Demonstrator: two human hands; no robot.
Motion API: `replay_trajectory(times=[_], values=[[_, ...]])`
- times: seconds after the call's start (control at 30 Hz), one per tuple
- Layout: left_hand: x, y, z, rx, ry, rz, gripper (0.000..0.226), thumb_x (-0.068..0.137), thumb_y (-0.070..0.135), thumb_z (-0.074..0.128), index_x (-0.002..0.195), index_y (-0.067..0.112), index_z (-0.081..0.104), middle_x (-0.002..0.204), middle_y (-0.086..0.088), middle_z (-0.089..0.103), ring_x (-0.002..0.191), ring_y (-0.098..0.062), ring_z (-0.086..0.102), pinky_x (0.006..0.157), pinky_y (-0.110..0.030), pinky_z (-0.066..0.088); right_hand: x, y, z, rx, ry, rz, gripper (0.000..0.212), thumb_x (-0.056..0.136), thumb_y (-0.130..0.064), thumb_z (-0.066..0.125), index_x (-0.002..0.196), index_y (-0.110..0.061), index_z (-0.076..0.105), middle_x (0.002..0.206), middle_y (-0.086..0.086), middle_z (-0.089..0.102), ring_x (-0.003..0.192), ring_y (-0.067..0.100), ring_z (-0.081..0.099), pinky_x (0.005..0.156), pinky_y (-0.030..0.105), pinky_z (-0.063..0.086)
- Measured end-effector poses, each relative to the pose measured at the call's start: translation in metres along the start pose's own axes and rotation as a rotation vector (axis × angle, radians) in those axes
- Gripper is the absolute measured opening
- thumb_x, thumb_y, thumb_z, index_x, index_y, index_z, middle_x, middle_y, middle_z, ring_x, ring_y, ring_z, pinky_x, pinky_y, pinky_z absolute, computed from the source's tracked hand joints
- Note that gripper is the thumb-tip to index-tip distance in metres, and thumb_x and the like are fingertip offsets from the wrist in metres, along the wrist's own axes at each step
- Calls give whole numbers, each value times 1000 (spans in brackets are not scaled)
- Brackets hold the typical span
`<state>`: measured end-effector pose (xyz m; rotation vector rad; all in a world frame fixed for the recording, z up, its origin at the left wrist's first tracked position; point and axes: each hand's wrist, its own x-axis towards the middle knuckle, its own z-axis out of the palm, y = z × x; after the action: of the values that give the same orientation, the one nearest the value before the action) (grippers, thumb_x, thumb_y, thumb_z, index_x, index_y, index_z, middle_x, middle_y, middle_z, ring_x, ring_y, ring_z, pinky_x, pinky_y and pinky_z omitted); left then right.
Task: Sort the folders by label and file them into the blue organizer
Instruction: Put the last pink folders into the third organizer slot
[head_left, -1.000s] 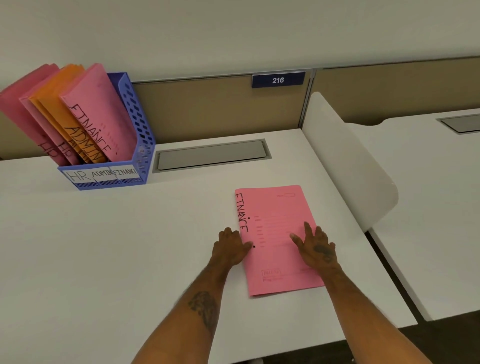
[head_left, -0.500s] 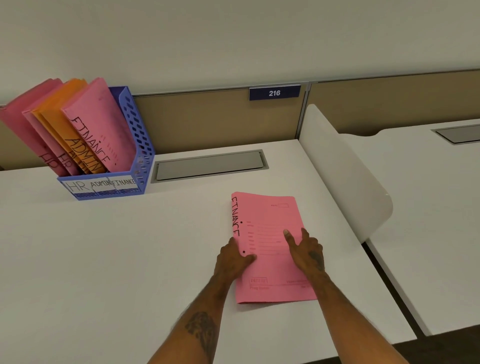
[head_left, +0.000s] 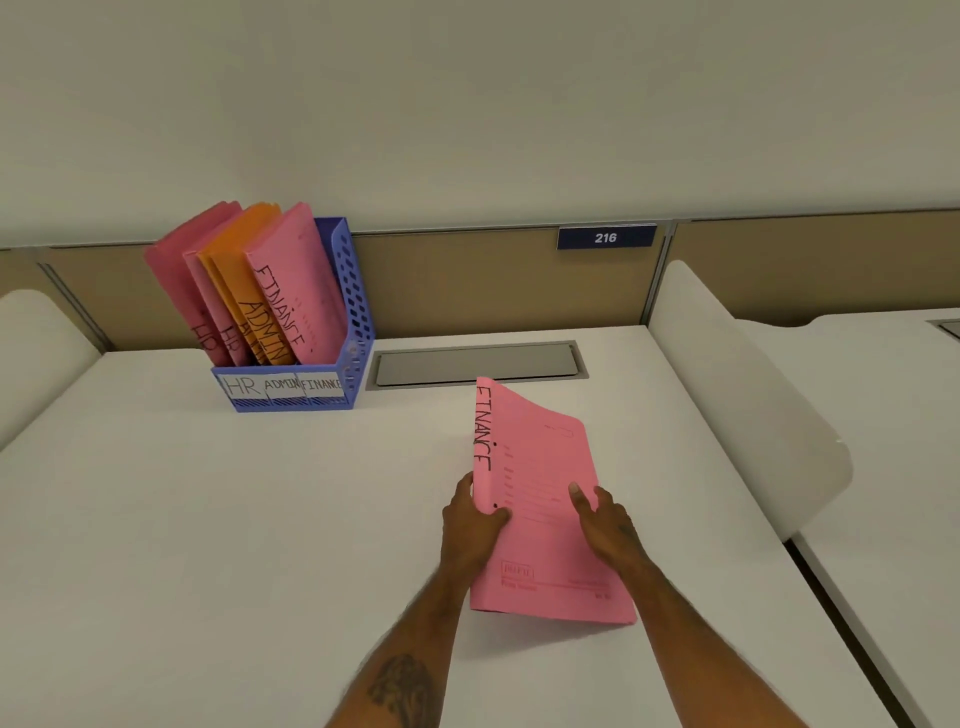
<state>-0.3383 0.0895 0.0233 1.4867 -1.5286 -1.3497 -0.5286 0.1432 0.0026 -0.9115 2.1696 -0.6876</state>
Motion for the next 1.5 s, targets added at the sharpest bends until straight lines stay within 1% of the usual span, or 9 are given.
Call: replay_trajectory(times=[0.2, 0.37, 0.53, 0.7, 0.8, 1.03, 1.17, 1.3, 1.5], values=[[2, 21, -50, 18, 125, 132, 57, 84, 19, 72, 135, 19, 46, 119, -4, 67, 97, -22, 67, 86, -40, 58, -21, -126, 16, 23, 69, -269, 66, 93, -63, 42, 139, -16, 45, 141, 11, 51, 121, 31, 54, 95, 42, 47], [1, 38, -105, 106, 164, 257, 57, 88, 44, 63, 136, 23, 39, 114, 1, 68, 80, -12, 68, 75, -31, 60, -48, -242, 30, 12, 93, -487, 69, 90, -65, 46, 141, -19, 41, 138, 9, 53, 117, 29, 55, 82, 35, 45], [-5, 36, -161, 323, 281, 363, 49, 90, 26, 62, 132, 24, 36, 117, -5, 69, 82, -25, 70, 78, -42, 61, -86, -327, 45, -22, 181, -586, 83, 85, -58, 59, 148, -28, 15, 119, 8, 59, 99, 29, 62, 80, 46, 55], [-15, 17, -218, 459, 278, 468, 48, 91, 27, 61, 128, 30, 29, 128, -5, 65, 79, -24, 71, 71, -33, 60, -112, -374, 68, -88, 383, -528, 70, 85, -34, 60, 140, -21, 20, 93, 4, 58, 69, 20, 56, 56, 31, 49], [-15, 7, -246, 512, 270, 490, 52, 93, 28, 60, 135, 25, 30, 139, -5, 56, 89, -26, 72, 78, -35, 62, -126, -393, 84, -93, 429, -495, 46, 85, -27, 61, 120, -18, 32, 92, 6, 56, 71, 20, 55, 48, 24, 41], [-1, 9, -285, 444, 275, 572, 50, 92, 31, 64, 131, 22, 33, 141, -5, 51, 112, -24, 65, 85, -31, 57, -135, -435, 106, -43, 513, -561, 38, 85, -23, 62, 115, -13, 39, 89, 3, 51, 66, 16, 50, 45, 19, 30], [23, 21, -306, 428, 234, 651, 53, 88, 60, 53, 124, 32, 25, 129, 3, 52, 101, -10, 59, 78, -24, 53, -127, -461, 109, -6, 546, -691, 42, 85, -24, 64, 118, -15, 40, 88, 1, 53, 66, 14, 52, 41, 16, 32], [52, 33, -336, 398, 275, 702, 68, 84, 79, 35, 135, 35, 25, 138, 2, 48, 115, -13, 55, 84, -31, 53, -112, -490, 108, 14, 580, -828, 42, 87, -28, 62, 122, -17, 41, 82, 1, 58, 58, 13, 57, 45, 18, 43], [110, 63, -391, 656, 279, 692, 77, 91, 57, 53, 152, 25, 18, 158, -2, 26, 143, -21, 29, 114, -46, 35, -90, -523, 107, 8, 630, -937, 39, 93, -27, 57, 125, -15, 39, 79, -1, 54, 57, 18, 60, 53, 24, 49]])
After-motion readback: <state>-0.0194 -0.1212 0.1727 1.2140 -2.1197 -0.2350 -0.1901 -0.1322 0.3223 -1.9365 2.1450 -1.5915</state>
